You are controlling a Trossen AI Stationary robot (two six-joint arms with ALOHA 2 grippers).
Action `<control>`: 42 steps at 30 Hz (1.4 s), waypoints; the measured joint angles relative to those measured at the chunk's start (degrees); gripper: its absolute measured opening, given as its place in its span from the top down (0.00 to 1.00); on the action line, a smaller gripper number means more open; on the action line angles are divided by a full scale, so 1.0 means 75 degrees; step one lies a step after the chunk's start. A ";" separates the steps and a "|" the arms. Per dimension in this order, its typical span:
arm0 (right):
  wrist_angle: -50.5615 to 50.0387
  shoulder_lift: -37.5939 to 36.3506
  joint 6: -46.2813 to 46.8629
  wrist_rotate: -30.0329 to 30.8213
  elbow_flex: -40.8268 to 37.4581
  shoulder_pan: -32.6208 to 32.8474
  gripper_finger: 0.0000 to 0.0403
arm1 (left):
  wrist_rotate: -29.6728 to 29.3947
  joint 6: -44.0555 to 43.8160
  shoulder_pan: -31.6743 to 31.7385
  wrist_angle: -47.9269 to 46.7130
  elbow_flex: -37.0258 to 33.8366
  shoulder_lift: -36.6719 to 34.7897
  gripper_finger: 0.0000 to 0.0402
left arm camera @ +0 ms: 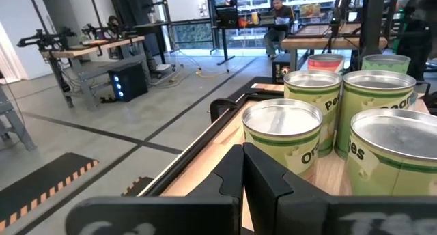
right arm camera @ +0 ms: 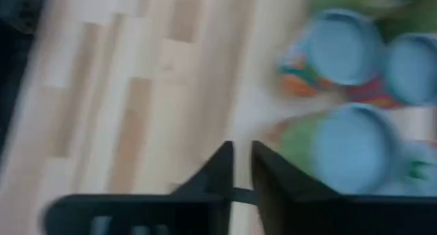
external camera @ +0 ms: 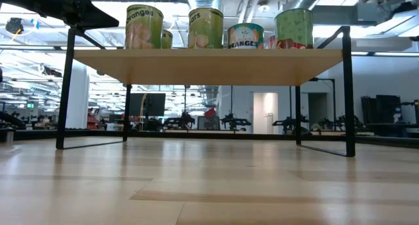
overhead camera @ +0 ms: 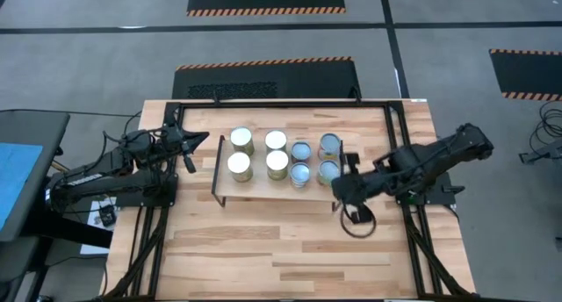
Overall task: Pick and place cans onto a shelf
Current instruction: Return to Home Position
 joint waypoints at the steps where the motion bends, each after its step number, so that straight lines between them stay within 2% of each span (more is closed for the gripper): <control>1: 0.0036 0.0001 0.0105 -0.0138 -0.0040 0.0126 0.82 | 0.0000 0.0000 -0.0003 0.0000 0.0000 0.0000 1.00; 4: 0.0407 -0.0012 0.0369 -0.0537 -0.0507 0.0407 0.96 | -0.0001 0.0069 0.0000 0.0011 0.0000 0.0000 1.00; 10: 0.0971 0.0005 0.1777 -0.0663 -0.1875 0.0707 0.98 | -0.0006 0.0096 -0.0001 0.0131 0.0000 0.0000 1.00; 13: 0.1333 0.0011 0.2134 -0.0672 -0.2195 0.0824 0.98 | -0.0007 0.0099 -0.0002 0.0152 0.0000 0.0000 1.00; 22: 0.1241 0.0008 0.2402 -0.0350 -0.2249 0.0863 0.99 | -0.0012 0.0093 0.0000 0.0143 0.0000 0.0000 1.00; 27: 0.0652 0.0008 0.2775 -0.0238 -0.2249 0.0707 0.99 | -0.0015 0.0090 -0.0003 0.0137 0.0000 0.0000 1.00; 42: 0.0389 0.0008 0.2832 0.0305 -0.2246 0.0561 0.98 | -0.0017 0.0032 -0.0001 0.0125 0.0000 0.0000 1.00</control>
